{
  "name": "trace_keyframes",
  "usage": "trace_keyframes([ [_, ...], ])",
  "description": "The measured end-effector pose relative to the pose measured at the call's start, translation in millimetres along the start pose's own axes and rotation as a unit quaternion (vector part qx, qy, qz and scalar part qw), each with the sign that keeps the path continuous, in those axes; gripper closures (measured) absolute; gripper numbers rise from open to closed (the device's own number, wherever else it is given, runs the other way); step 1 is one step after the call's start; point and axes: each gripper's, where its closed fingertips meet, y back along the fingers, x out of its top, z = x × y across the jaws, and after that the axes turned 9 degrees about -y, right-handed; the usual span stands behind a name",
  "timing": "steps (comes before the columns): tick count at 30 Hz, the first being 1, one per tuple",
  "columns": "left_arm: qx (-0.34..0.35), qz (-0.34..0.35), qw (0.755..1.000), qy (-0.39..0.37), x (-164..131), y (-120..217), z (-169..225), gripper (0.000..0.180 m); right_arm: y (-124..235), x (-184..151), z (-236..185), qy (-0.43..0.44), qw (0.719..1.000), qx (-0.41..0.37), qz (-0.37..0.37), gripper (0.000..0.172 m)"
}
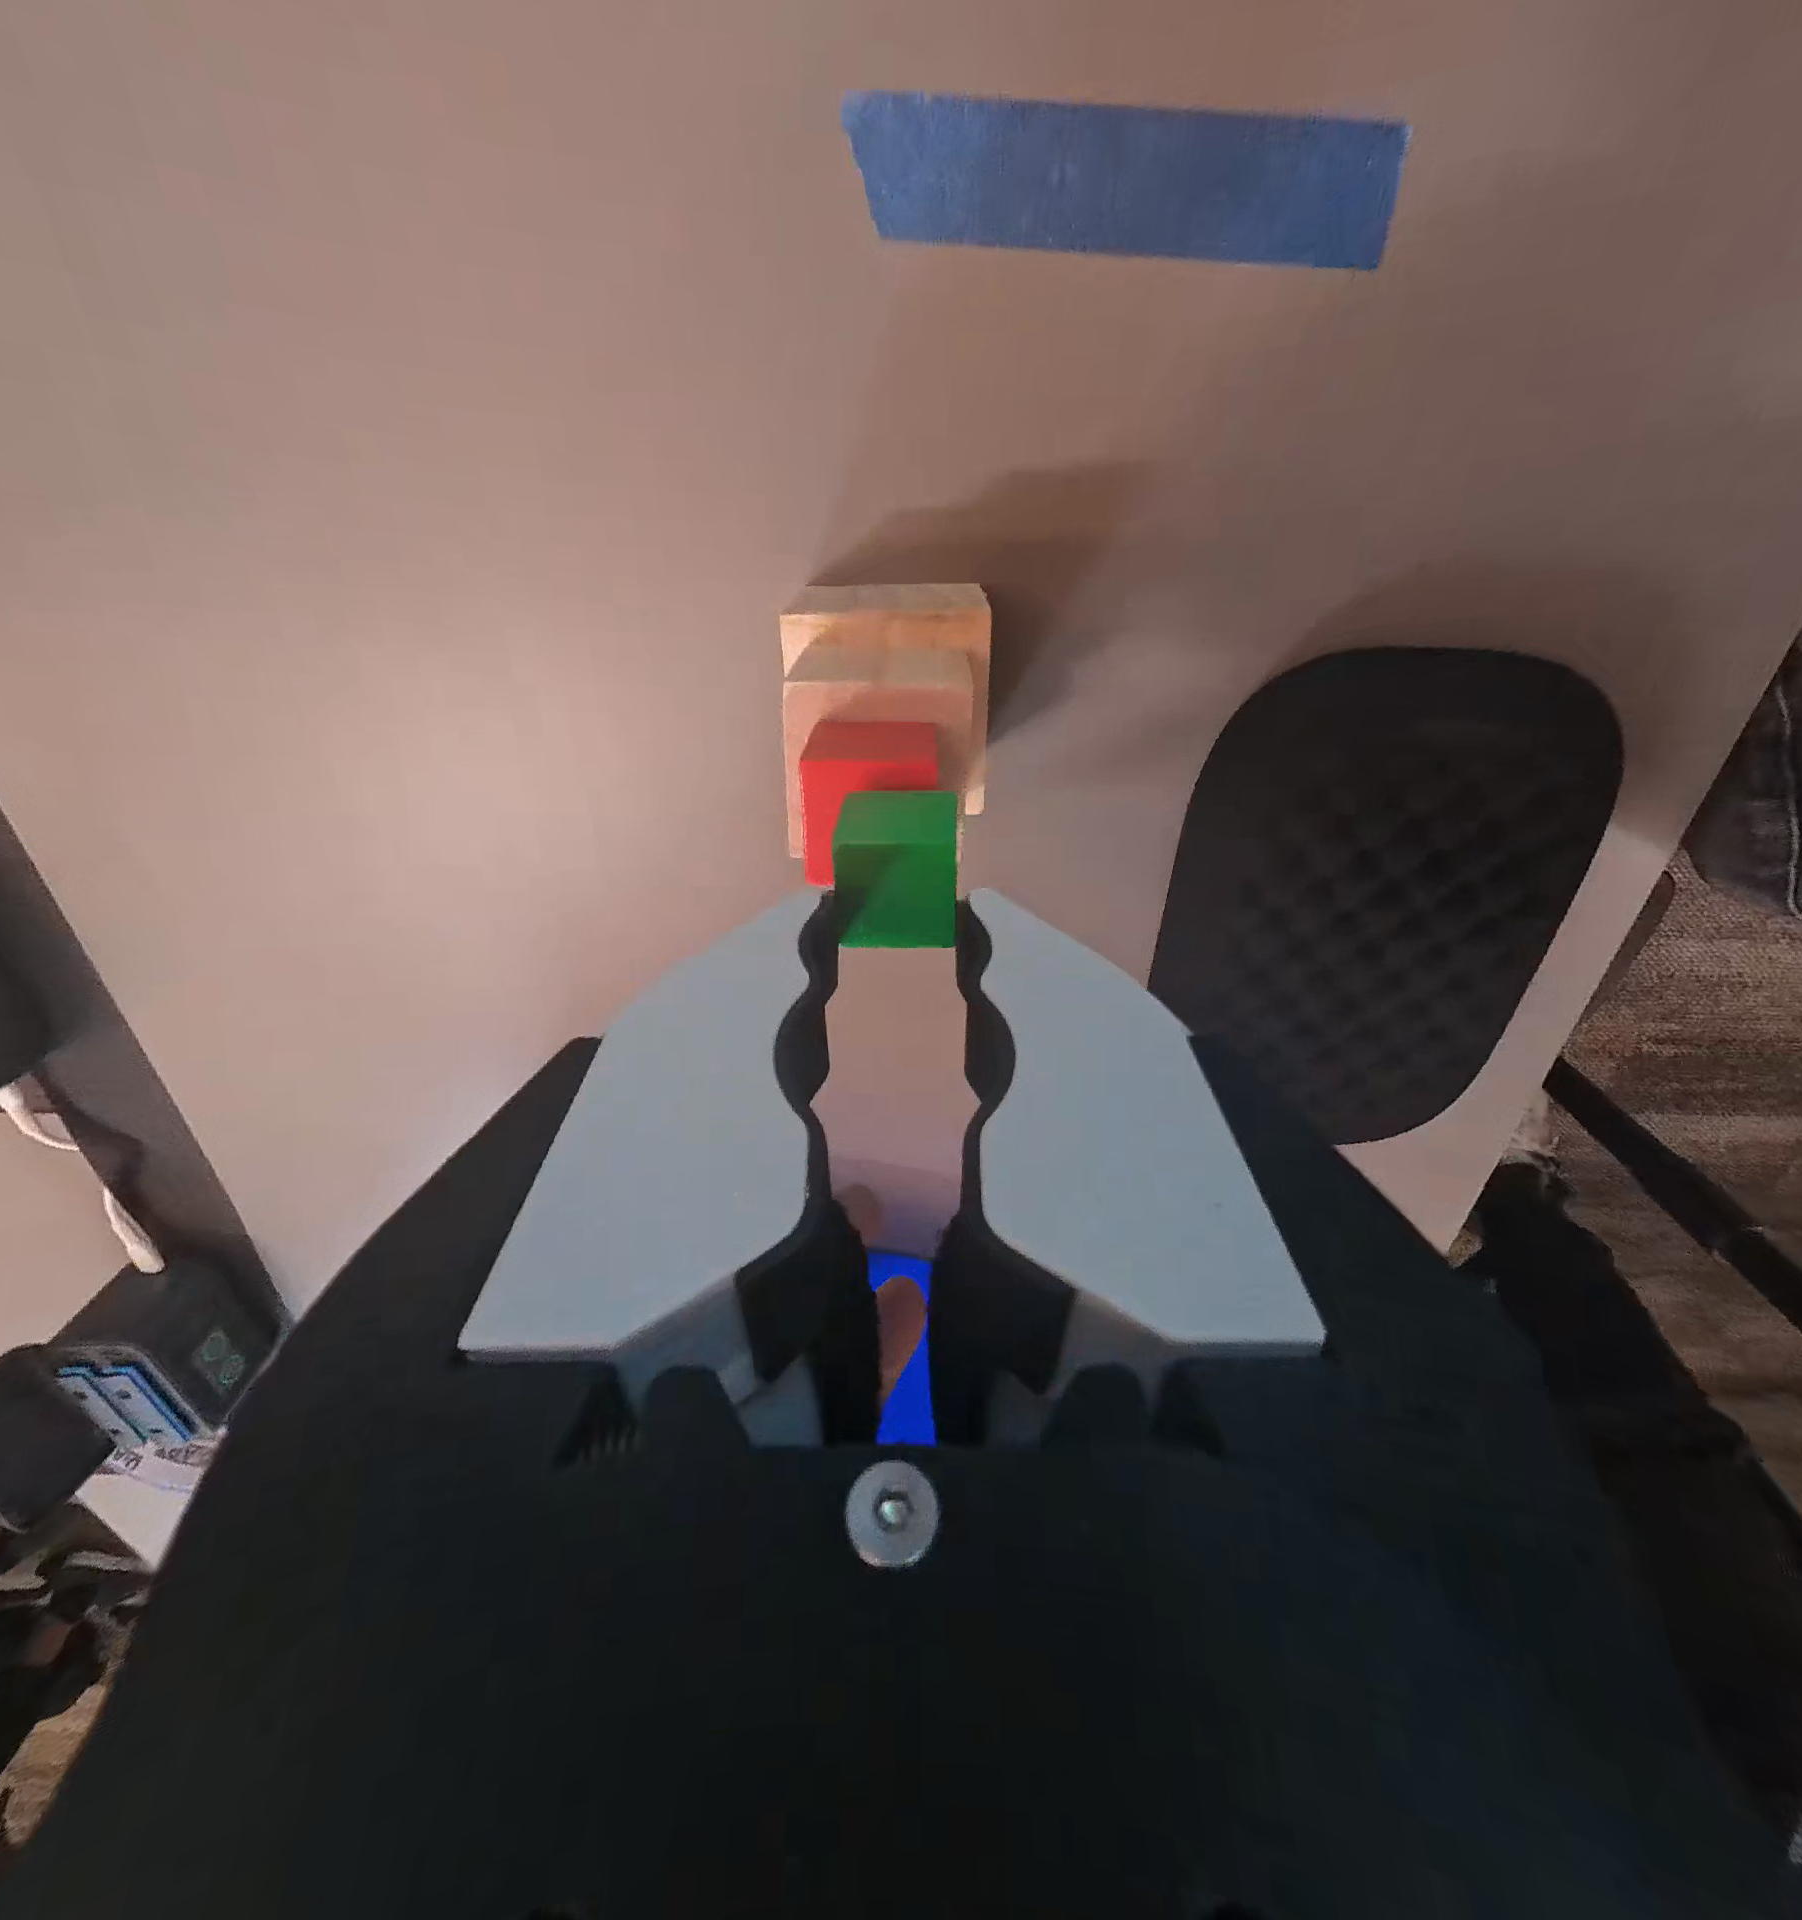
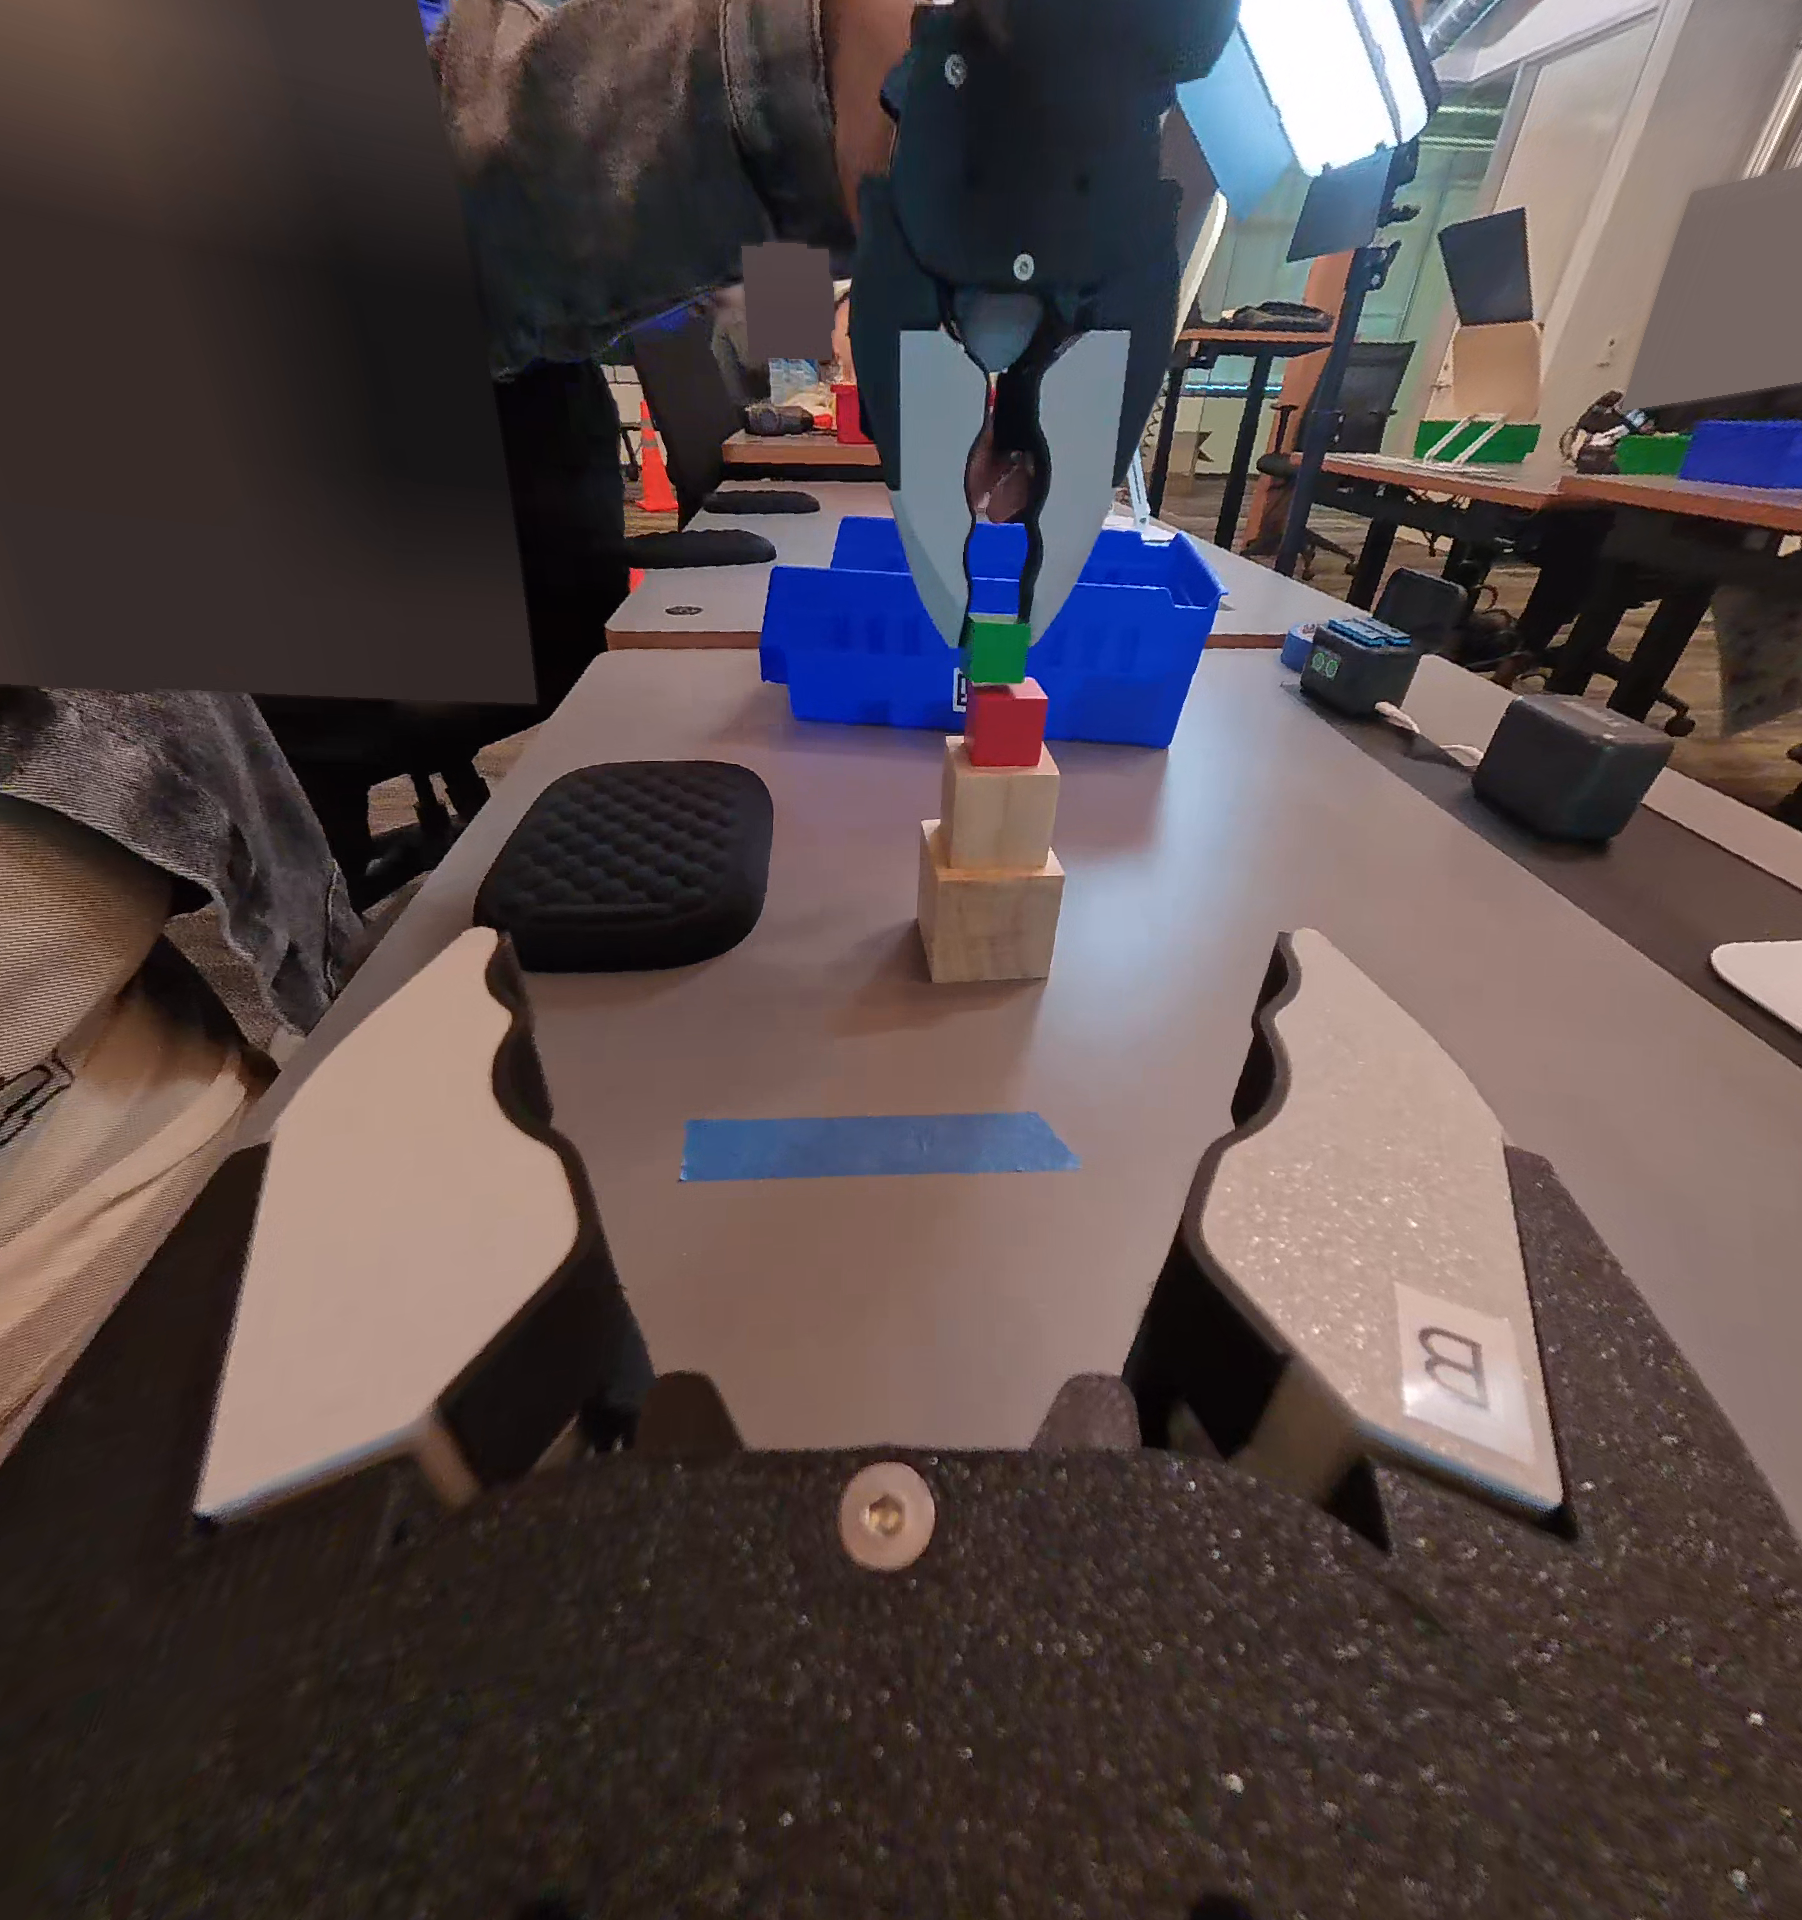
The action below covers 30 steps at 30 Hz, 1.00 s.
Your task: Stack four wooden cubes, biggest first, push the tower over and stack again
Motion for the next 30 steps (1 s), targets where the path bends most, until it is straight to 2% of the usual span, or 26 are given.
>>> trace_keyframes([
  [30, 0.015, -0.004, 1.0, -0.006, 0.4, -5.4, -5.9, 0.158, -2.2, -3.6, -2.8, 0.007, 1.0, 0.005, -0.011, 0.042],
])
